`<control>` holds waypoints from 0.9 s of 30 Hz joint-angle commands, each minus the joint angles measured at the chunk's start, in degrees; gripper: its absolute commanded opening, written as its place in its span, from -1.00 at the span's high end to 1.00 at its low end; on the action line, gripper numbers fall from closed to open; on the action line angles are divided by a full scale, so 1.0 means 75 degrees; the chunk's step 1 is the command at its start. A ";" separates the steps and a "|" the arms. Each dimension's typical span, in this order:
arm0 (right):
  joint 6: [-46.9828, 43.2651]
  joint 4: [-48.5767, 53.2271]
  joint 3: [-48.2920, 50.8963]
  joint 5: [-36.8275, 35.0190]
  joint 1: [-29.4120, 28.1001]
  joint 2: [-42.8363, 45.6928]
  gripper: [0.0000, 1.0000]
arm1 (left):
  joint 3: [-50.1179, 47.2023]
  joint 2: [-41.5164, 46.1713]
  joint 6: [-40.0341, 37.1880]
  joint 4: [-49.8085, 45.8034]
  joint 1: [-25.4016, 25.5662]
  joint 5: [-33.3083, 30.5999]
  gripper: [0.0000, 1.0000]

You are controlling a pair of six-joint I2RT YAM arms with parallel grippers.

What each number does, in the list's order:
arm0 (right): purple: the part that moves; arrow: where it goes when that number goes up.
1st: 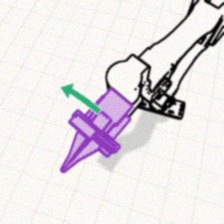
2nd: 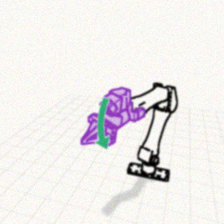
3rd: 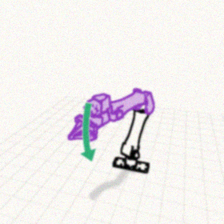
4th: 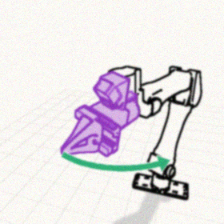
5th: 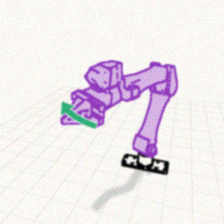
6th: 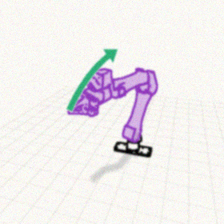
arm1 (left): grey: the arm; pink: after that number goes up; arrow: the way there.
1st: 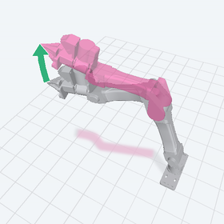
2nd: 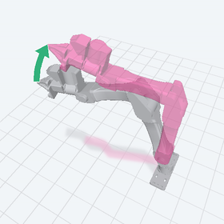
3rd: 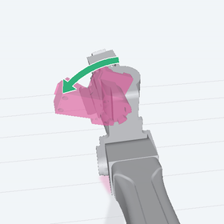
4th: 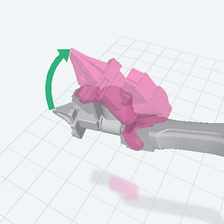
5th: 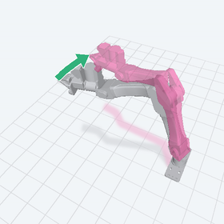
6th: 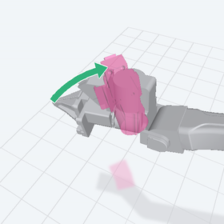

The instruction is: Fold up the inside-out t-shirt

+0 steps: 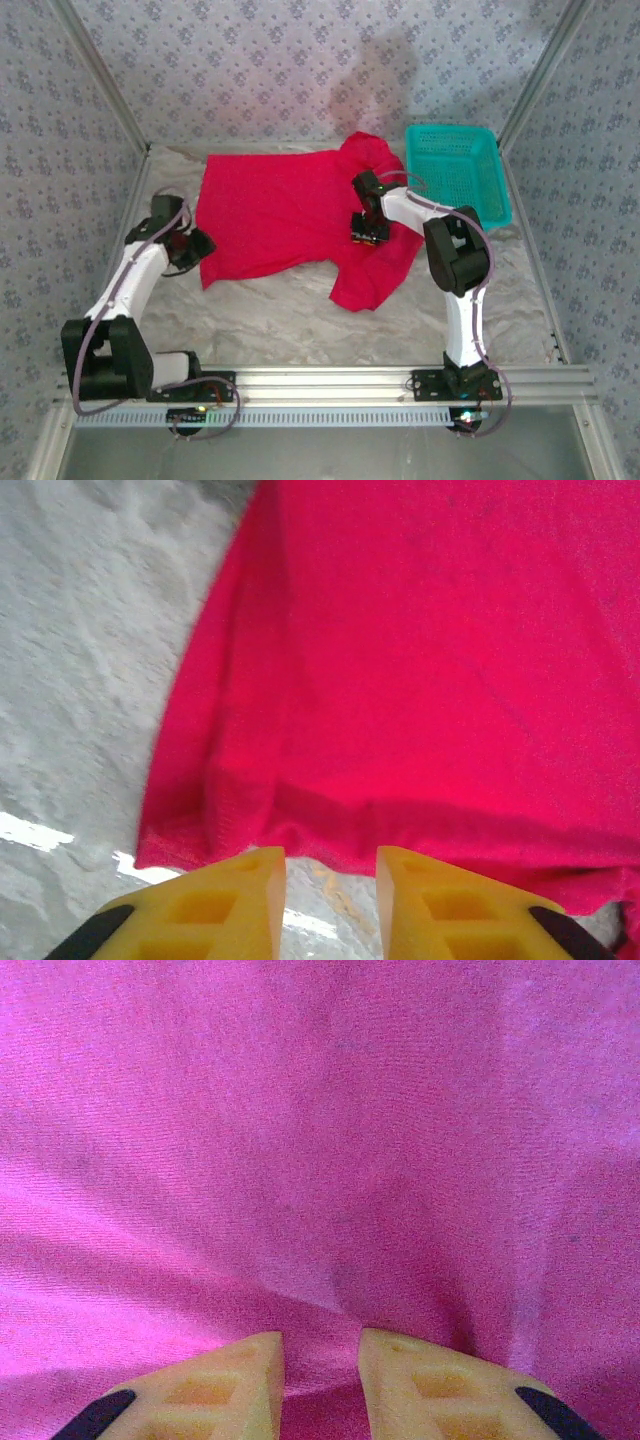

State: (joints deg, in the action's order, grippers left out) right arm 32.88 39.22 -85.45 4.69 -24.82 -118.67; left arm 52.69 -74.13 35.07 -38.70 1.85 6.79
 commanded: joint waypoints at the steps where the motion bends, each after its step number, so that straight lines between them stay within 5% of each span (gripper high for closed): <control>1: -0.0131 0.0688 -0.0031 -0.0233 0.0042 -0.0383 0.43 | 0.0194 -0.0550 -0.0305 -0.0938 0.0663 -0.1274 0.59; 13: -0.0131 0.0773 -0.0255 0.0090 0.0156 -0.0525 0.43 | 0.0193 -0.1828 -0.0620 -0.1305 0.1130 -0.2306 0.57; 27: -0.0148 0.0747 -0.0302 0.0265 0.0239 -0.0548 0.42 | 0.0894 -0.2497 -0.0865 -0.1135 0.1028 -0.2797 0.27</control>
State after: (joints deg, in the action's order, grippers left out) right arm 32.49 41.63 -87.70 7.20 -23.81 -120.05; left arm 57.67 -92.79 29.78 -46.33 10.07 -12.08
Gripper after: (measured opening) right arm 0.292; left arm 0.364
